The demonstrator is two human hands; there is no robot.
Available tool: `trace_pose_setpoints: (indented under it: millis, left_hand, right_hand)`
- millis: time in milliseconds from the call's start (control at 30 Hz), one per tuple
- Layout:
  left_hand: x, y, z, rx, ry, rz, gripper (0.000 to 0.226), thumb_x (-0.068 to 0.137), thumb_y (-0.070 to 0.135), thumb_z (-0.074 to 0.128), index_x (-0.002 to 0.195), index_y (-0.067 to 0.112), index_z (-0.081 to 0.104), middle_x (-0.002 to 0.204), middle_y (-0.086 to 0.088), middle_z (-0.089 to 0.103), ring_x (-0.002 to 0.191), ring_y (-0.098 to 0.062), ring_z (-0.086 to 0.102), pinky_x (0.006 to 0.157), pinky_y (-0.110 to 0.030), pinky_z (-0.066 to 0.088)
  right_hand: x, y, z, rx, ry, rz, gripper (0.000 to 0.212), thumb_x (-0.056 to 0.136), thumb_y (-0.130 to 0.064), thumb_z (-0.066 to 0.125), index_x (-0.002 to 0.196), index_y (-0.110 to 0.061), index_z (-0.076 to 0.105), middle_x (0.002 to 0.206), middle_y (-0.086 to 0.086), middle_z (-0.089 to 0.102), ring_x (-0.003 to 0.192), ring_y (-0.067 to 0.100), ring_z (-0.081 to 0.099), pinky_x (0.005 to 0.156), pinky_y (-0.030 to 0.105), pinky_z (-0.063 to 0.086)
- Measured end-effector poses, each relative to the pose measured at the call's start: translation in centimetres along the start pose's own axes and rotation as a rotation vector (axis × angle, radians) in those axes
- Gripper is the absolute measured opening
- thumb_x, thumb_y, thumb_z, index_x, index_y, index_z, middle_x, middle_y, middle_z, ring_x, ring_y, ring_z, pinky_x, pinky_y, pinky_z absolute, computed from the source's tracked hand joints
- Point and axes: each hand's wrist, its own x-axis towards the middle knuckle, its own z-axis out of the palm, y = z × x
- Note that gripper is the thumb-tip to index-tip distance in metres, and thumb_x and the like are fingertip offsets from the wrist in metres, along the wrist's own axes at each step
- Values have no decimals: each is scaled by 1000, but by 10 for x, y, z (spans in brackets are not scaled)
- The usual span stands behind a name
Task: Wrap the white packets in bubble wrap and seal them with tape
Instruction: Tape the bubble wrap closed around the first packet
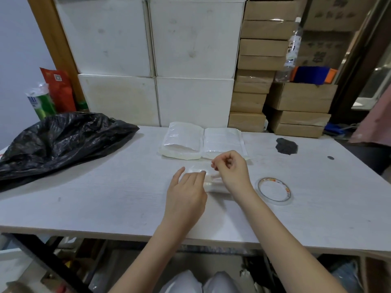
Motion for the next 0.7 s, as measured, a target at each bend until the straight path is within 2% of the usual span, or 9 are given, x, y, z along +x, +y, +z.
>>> trace_pose_setpoints:
  millis: [100,233,333,400,467,633,700]
  left_hand:
    - [1,-2,-1,31,-36,11,31,72,11,61,102,14,69,87,3,69,78,-17,66,104,-37,34]
    - [5,1,-3,73,-70,15,23,78,20,58,98,17,70,87,3,69,79,-19,66,103,-39,34]
    - [9,6,-3,106,-100,9,28,85,27,50,104,21,69,84,4,68,77,-20,66,103,-38,34]
    - [9,8,-3,120,-108,19,32,87,29,47,112,26,67,82,4,68,75,-21,65,103,-38,34]
    - [10,8,-1,144,-115,37,31,87,30,48,110,29,68,82,1,68,74,-23,65,103,-39,34]
    - [11,12,1,188,-126,41,29,85,32,47,102,31,71,84,-5,67,70,-26,62,101,-40,34]
    - [12,11,2,189,-102,37,29,85,32,47,100,32,71,81,-5,66,67,-27,60,101,-40,34]
  right_hand:
    - [2,-1,-11,16,59,-20,13,89,2,54,79,-7,54,70,2,62,68,8,60,73,26,50]
    - [4,-4,-35,32,73,-13,21,94,1,48,79,-13,51,77,7,62,75,16,67,75,29,54]
    - [4,-4,-54,-1,74,10,19,95,0,47,80,-11,50,74,9,58,57,3,67,67,21,54]
    - [4,-2,-66,-44,89,3,22,94,1,49,77,-13,51,68,5,57,50,0,63,71,30,54]
    - [3,-1,-78,-82,96,-3,24,93,1,50,75,-15,52,69,4,57,47,-1,60,74,35,53]
    - [1,0,-104,-160,116,-9,10,92,2,52,84,-3,55,72,3,57,45,0,58,67,30,56]
    - [0,1,-115,-201,142,-14,8,91,2,52,85,-2,56,72,4,58,45,1,58,59,23,54]
